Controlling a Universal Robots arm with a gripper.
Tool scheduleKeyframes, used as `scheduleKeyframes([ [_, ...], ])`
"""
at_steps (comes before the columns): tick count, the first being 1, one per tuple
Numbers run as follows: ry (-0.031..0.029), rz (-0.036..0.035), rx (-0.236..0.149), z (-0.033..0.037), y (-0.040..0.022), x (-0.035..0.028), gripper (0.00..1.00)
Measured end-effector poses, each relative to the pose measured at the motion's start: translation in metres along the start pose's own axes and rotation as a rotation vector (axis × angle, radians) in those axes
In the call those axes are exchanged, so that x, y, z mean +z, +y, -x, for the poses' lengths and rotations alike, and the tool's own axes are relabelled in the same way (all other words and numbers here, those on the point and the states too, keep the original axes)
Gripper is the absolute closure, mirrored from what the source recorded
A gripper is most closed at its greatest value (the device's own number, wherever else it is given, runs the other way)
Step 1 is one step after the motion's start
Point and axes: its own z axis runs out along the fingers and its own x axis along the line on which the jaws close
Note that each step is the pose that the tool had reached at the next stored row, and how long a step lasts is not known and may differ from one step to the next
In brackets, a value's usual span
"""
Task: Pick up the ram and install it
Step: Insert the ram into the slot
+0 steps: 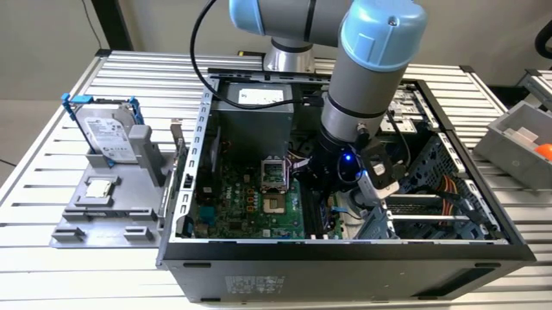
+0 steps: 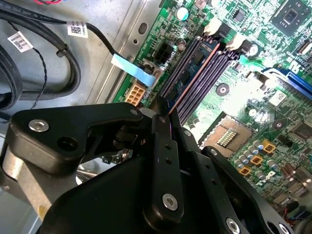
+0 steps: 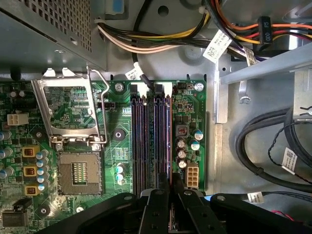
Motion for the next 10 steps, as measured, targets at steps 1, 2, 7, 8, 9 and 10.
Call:
scheduleKeyframes([
  [1,0.0001,0.0000,0.000,0.0000,0.0000,0.0000,1.00],
  [2,0.0001,0.0001,0.000,0.0000,0.0000,0.0001,1.00],
  [7,0.0004,0.0003,0.000,0.0000,0.0001,0.0001,1.00],
  [8,0.0004,0.0003,0.000,0.0000,0.0001,0.0001,1.00],
  [9,0.0005,0.0003,0.000,0.0000,0.0001,0.0001,1.00],
  [10,0.0006,0.0002,0.000,0.0000,0.0001,0.0001,1.00],
])
